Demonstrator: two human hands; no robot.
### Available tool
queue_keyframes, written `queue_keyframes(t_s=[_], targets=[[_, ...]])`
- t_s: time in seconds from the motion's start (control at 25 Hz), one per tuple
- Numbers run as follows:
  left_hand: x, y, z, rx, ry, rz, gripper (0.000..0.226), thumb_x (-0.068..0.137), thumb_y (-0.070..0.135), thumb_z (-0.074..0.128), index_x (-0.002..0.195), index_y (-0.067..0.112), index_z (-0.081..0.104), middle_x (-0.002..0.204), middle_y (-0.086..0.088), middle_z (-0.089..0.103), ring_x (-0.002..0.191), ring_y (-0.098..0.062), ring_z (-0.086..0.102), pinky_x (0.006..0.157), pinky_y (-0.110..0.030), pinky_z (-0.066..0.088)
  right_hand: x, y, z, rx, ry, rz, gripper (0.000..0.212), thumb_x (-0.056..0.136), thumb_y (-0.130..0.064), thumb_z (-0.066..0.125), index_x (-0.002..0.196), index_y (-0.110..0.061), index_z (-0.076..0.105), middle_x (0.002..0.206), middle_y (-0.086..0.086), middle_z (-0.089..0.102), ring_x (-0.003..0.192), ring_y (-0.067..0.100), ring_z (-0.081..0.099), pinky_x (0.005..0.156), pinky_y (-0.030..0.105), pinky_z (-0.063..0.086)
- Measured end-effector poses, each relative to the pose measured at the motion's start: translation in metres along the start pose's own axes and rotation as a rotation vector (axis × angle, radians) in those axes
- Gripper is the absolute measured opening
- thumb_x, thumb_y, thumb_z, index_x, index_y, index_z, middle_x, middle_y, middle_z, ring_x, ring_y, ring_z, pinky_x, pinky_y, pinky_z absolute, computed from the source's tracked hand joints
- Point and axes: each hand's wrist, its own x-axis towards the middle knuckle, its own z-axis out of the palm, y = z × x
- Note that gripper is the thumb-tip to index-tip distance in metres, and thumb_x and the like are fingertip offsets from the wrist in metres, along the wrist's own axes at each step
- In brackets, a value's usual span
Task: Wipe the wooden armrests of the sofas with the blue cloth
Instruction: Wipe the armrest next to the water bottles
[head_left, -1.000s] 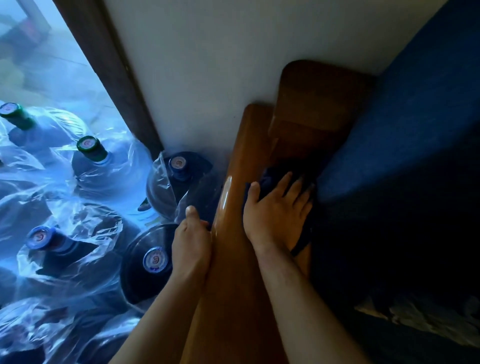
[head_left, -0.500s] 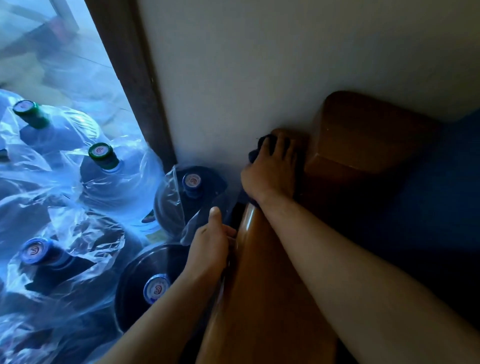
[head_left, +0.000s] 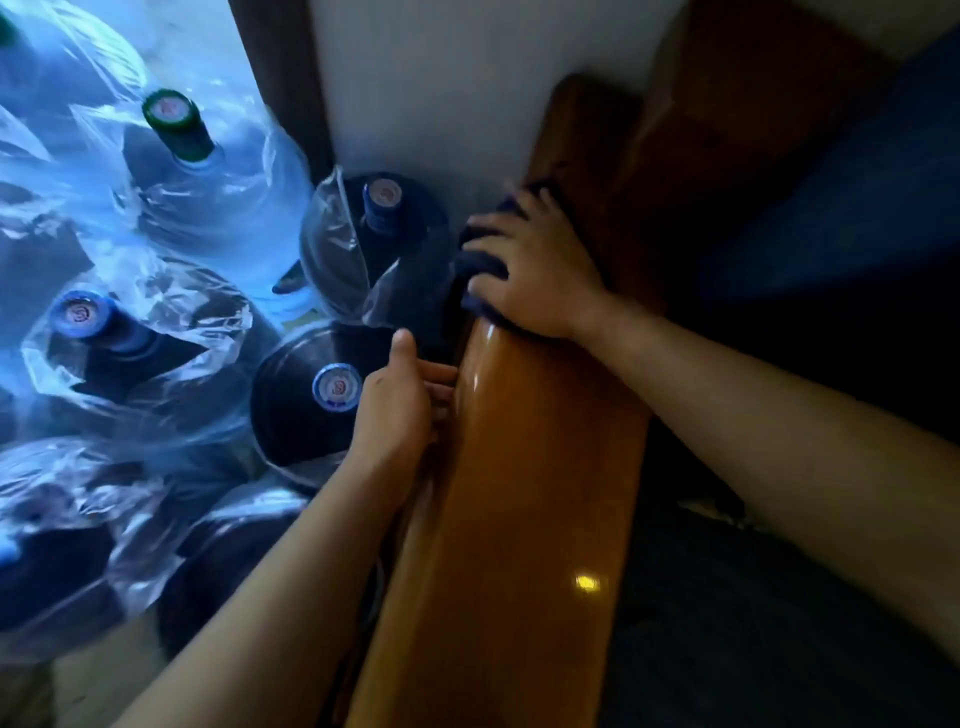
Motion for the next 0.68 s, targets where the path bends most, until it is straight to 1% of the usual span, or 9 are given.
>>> queue_keyframes(t_s=[0.08, 0.12, 0.28, 0.36, 0.4, 0.48, 0.56, 0.6, 0.68], targets=[[-0.024, -0.024, -0.012, 0.038, 0.038, 0.016, 0.076, 0.099, 0.065, 0.024, 0.077, 0.019, 0.081, 0.071, -0.003, 0.078, 0.077, -0.025, 0.072, 0.073, -0.041, 0.052, -0.061, 0.007, 0.013, 0.016, -0.029, -0.219, 0.062, 0.093, -0.056, 0.049, 0.148, -0.029, 0.057, 0.165, 0.001, 0.045, 0.160, 0.028, 0.019, 0.130, 0.050, 0.011], [-0.036, -0.034, -0.018, 0.056, 0.061, 0.022, 0.075, 0.098, 0.065, 0.024, 0.076, 0.021, 0.081, 0.073, -0.002, 0.079, 0.079, -0.026, 0.073, 0.074, -0.041, 0.052, -0.073, 0.022, 0.010, -0.020, -0.011, -0.211, 0.069, 0.094, -0.058, 0.046, 0.156, -0.028, 0.048, 0.170, 0.004, 0.035, 0.161, 0.029, 0.015, 0.132, 0.052, 0.011], [-0.079, -0.067, -0.037, 0.111, 0.101, 0.014, 0.076, 0.097, 0.067, 0.021, 0.082, 0.018, 0.077, 0.075, 0.001, 0.079, 0.069, -0.019, 0.073, 0.068, -0.039, 0.049, -0.059, 0.038, -0.013, 0.085, 0.084, 0.381, 0.074, 0.101, -0.058, 0.034, 0.167, -0.024, 0.025, 0.176, 0.008, 0.016, 0.163, 0.031, 0.013, 0.131, 0.055, 0.013], [-0.104, -0.086, -0.047, 0.161, 0.119, 0.013, 0.074, 0.098, 0.066, 0.021, 0.084, 0.019, 0.076, 0.076, 0.001, 0.079, 0.070, -0.018, 0.074, 0.072, -0.044, 0.052, -0.069, -0.005, -0.003, 0.072, 0.103, 0.461, 0.070, 0.103, -0.056, 0.035, 0.167, -0.027, 0.025, 0.176, 0.008, 0.016, 0.163, 0.034, 0.011, 0.131, 0.056, 0.010], [-0.117, -0.096, -0.054, 0.175, 0.146, 0.016, 0.073, 0.100, 0.064, 0.022, 0.085, 0.018, 0.077, 0.076, 0.000, 0.080, 0.074, -0.021, 0.074, 0.076, -0.047, 0.055, -0.087, -0.031, 0.006, 0.075, 0.079, 0.356, 0.069, 0.102, -0.057, 0.036, 0.164, -0.028, 0.031, 0.175, 0.007, 0.020, 0.162, 0.036, 0.011, 0.130, 0.058, 0.011], [-0.140, -0.116, -0.067, 0.174, 0.173, -0.002, 0.071, 0.103, 0.060, 0.024, 0.085, 0.017, 0.078, 0.079, -0.003, 0.080, 0.083, -0.025, 0.075, 0.086, -0.053, 0.056, -0.143, -0.070, 0.032, 0.008, -0.043, -0.145, 0.065, 0.098, -0.059, 0.040, 0.155, -0.029, 0.048, 0.170, 0.006, 0.034, 0.161, 0.037, 0.018, 0.130, 0.059, 0.011], [-0.162, -0.133, -0.079, 0.199, 0.200, -0.013, 0.072, 0.101, 0.061, 0.024, 0.085, 0.017, 0.078, 0.081, -0.004, 0.080, 0.083, -0.023, 0.074, 0.091, -0.054, 0.055, -0.147, -0.065, 0.024, -0.090, -0.151, -0.443, 0.067, 0.093, -0.064, 0.042, 0.146, -0.025, 0.058, 0.162, 0.007, 0.045, 0.159, 0.035, 0.025, 0.130, 0.054, 0.013], [-0.172, -0.142, -0.086, 0.212, 0.207, -0.025, 0.073, 0.098, 0.064, 0.023, 0.085, 0.018, 0.078, 0.081, -0.003, 0.080, 0.083, -0.022, 0.074, 0.091, -0.054, 0.055, -0.128, -0.060, 0.013, -0.154, -0.154, -0.414, 0.074, 0.091, -0.067, 0.038, 0.145, -0.021, 0.059, 0.160, 0.010, 0.047, 0.157, 0.035, 0.028, 0.130, 0.051, 0.016], [-0.189, -0.162, -0.100, 0.245, 0.181, -0.052, 0.075, 0.091, 0.072, 0.020, 0.087, 0.023, 0.077, 0.083, -0.001, 0.080, 0.082, -0.019, 0.074, 0.087, -0.050, 0.056, -0.075, -0.053, -0.011, -0.211, -0.090, -0.094, 0.080, 0.091, -0.066, 0.032, 0.142, -0.011, 0.061, 0.155, 0.017, 0.049, 0.154, 0.036, 0.031, 0.127, 0.050, 0.022]])
